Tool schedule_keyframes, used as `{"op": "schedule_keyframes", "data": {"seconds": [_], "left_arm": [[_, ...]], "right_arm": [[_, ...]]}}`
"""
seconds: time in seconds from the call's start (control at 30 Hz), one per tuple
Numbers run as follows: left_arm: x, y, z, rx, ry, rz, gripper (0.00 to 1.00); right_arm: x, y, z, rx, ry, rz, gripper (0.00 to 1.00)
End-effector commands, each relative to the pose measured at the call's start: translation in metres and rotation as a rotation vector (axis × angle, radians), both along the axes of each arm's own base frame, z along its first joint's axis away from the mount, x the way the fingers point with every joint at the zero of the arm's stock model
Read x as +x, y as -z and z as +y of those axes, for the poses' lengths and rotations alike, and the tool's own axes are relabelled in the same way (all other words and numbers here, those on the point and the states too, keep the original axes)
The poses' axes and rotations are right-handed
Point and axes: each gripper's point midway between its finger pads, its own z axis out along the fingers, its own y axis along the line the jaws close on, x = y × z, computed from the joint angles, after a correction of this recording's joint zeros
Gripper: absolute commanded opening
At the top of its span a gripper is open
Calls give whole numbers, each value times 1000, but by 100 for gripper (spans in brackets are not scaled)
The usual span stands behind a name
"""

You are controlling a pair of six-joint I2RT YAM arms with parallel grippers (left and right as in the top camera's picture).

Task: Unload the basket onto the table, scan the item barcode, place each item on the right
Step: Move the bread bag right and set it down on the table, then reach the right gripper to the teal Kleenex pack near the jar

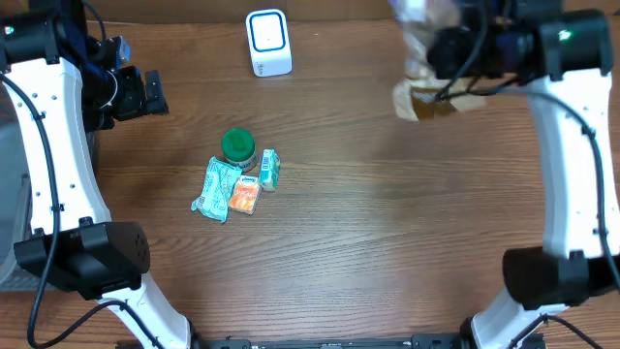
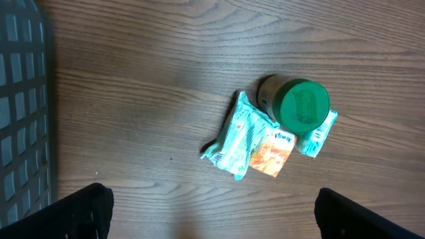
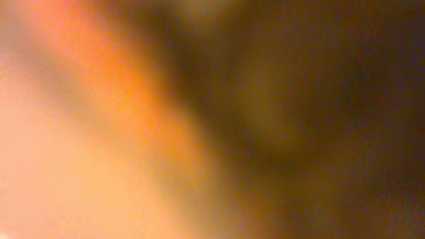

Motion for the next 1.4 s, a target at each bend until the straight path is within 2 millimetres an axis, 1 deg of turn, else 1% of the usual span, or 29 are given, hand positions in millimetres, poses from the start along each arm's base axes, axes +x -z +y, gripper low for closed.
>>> {"op": "schedule_keyframes", "data": {"seconds": [0.0,0.2,0.27,0.37,0.53,0.67,0.7,0.73,0.77,0.8,0.83,0.9,0.93,1.03,1.1,1.2,1.27,1.33,1.37], "left_arm": [[-1,-14,-1,15,20,-44,99],[-1,-14,-1,15,20,-44,100],[-1,-14,-1,15,20,-44,100],[-1,-14,-1,15,20,-44,100],[-1,-14,-1,15,20,-43,100],[-1,-14,-1,15,20,-44,99],[-1,-14,-1,15,20,-44,100],[-1,-14,-1,15,20,-44,100],[-1,-14,-1,15,21,-43,100],[-1,-14,-1,15,21,-44,100],[-1,-14,-1,15,20,-44,100],[-1,-14,-1,15,20,-44,99],[-1,-14,-1,15,20,-44,100],[-1,-14,-1,15,20,-43,99],[-1,-14,-1,15,20,-43,100],[-1,-14,-1,15,21,-43,100],[-1,-14,-1,15,20,-44,99],[-1,-14,-1,15,20,-44,100],[-1,-14,-1,15,20,-43,100]], "right_arm": [[-3,41,-13,83,6,123,4],[-9,120,-50,69,42,236,4],[-10,143,-58,72,60,252,4],[-12,176,-63,81,73,263,4],[-12,216,-69,81,87,232,4],[-13,236,-70,79,90,208,4],[-13,239,-70,78,91,203,6],[-13,241,-71,77,92,200,14],[-12,242,-72,78,97,196,29],[-11,242,-75,79,115,194,37],[-9,242,-79,80,153,194,38],[-4,240,-88,96,211,183,46],[-1,237,-93,107,241,179,47],[7,224,-103,155,297,168,47],[11,208,-103,189,292,164,47],[13,179,-98,219,277,180,48],[12,160,-85,249,244,194,50],[10,141,-63,288,192,209,56],[9,134,-48,314,155,214,58]]}}
